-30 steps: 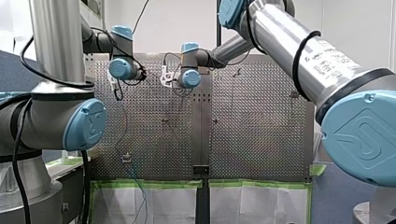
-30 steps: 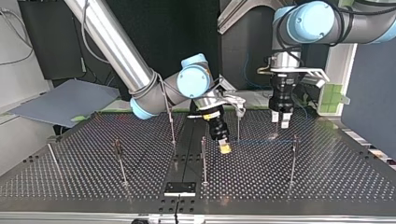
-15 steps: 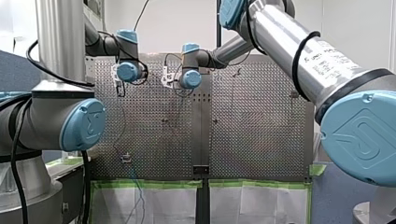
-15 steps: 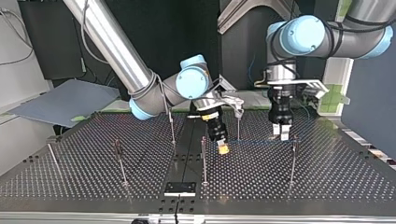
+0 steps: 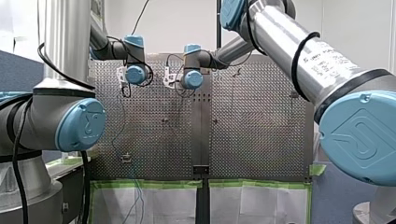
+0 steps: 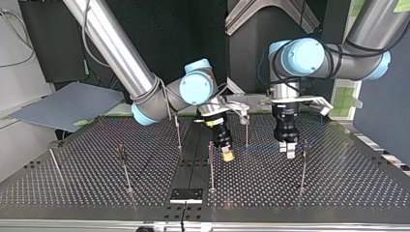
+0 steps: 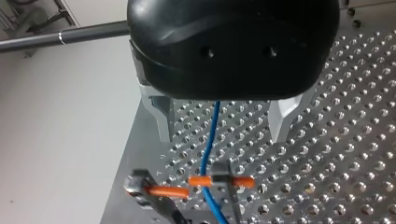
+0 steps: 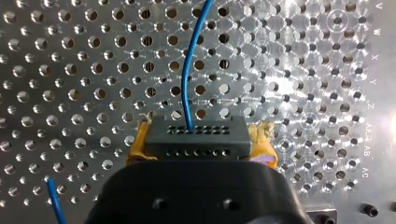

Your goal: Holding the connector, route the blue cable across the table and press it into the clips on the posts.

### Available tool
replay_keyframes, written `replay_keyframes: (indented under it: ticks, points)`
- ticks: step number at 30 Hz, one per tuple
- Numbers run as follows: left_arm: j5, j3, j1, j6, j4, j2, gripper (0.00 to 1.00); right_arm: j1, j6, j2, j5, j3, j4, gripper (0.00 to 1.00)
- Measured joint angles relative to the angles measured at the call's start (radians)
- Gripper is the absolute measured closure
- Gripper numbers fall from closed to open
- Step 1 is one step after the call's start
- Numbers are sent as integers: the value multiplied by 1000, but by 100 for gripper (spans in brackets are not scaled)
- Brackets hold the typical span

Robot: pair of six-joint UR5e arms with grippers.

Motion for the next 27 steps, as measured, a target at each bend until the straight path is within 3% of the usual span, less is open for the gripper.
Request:
replay_keyframes:
  ticks: [7, 9, 10, 11, 12, 14, 15, 17, 18, 19, 27]
  points:
    - [-11, 17, -2, 3, 1, -18, 0, -5, -1, 1, 0, 0, -1, 100]
    - [-12, 17, -2, 1, 1, -19, 5, -7, -2, 2, 0, 0, -1, 100]
    - [-13, 17, -2, 0, 2, -19, 16, -7, -2, 2, 0, 0, -1, 100]
    - [-13, 17, -2, 0, 2, -19, 34, -8, -2, 3, 0, 0, -1, 100]
    - [-13, 17, -2, -1, 3, -19, 34, -9, -2, 3, 0, 0, -1, 100]
    - [-13, 17, -2, -5, 5, -19, 65, -10, -2, 4, 0, 0, -1, 100]
    - [-13, 17, -2, -8, 6, -19, 65, -10, -2, 4, 0, 0, -1, 100]
    - [-13, 17, -2, -13, 7, -19, 92, -10, -2, 5, 1, 0, -2, 100]
    - [-13, 17, -2, -14, 8, -19, 92, -10, -3, 6, 1, 0, -2, 100]
    - [-13, 17, -2, -16, 8, -19, 100, -10, -3, 6, 1, 0, -2, 100]
    - [-13, 17, -2, -27, 3, -19, 100, -10, -4, 7, -1, 0, 1, 100]
